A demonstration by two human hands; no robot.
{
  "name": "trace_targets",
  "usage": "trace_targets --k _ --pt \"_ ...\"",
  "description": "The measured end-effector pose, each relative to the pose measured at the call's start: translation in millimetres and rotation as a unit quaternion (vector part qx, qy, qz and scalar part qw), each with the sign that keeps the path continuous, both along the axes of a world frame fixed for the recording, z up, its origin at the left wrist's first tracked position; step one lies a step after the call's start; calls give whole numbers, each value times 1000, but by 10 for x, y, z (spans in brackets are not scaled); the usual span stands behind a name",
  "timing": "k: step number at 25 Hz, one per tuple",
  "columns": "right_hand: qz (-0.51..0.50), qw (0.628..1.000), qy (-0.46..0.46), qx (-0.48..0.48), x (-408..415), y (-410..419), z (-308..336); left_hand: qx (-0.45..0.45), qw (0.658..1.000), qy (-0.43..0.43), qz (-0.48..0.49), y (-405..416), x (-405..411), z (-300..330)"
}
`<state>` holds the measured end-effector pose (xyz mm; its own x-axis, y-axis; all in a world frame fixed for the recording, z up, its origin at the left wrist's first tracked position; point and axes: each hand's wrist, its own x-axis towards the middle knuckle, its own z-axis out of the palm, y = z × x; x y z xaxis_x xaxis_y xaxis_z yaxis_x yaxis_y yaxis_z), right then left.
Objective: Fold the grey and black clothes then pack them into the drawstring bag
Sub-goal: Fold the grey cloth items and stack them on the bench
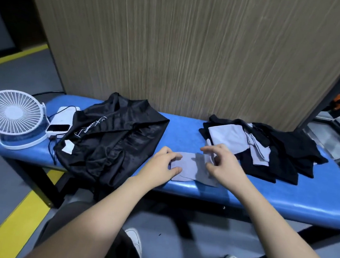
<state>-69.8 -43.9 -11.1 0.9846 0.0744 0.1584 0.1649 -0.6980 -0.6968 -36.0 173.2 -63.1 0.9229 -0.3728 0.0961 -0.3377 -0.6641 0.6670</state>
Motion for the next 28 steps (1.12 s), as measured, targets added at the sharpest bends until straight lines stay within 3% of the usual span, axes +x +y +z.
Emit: trace_targets --k 4,10,15,21,25,28 --pt "43 998 14 -32 107 290 -101 -76 996 18 44 86 16 4" --pt "91 993 70 -33 160 475 -205 -114 990 56 56 138 2 40" --pt "88 990 90 65 141 301 -210 -74 996 45 29 27 7 30" --pt "56 996 39 63 100 126 -171 -14 998 45 35 -58 25 44" --pt "32 998 -8 -60 159 -86 -206 -13 998 43 43 -51 50 26" --pt "47 988 48 -141 192 -228 -279 -16 999 35 30 -48 40 26"
